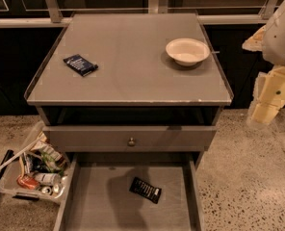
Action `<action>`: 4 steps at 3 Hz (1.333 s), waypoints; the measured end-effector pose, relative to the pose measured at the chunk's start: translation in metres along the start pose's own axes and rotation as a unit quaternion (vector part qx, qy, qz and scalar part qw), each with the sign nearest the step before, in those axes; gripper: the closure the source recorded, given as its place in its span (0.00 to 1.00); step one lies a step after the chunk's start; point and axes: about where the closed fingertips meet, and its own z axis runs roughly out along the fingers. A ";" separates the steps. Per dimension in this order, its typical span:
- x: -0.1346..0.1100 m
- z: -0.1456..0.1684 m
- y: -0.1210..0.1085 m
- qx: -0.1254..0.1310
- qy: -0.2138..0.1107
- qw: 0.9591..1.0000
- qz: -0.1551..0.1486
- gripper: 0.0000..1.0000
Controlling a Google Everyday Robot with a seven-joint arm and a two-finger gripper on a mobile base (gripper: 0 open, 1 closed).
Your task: Pick rxbar chocolate from middle drawer and place on counter
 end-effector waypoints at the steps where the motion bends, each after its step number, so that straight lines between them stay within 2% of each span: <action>1: 0.002 0.000 0.000 0.007 0.002 1.000 0.002 0.00; 2: 0.002 0.016 0.018 0.005 -0.002 1.000 -0.001 0.00; 3: 0.000 0.056 0.047 -0.015 -0.024 1.000 -0.012 0.00; 4: -0.001 0.093 0.069 -0.028 -0.075 0.997 -0.018 0.00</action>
Offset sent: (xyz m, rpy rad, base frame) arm -0.0310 0.0122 -0.0736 0.0047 0.0458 0.0104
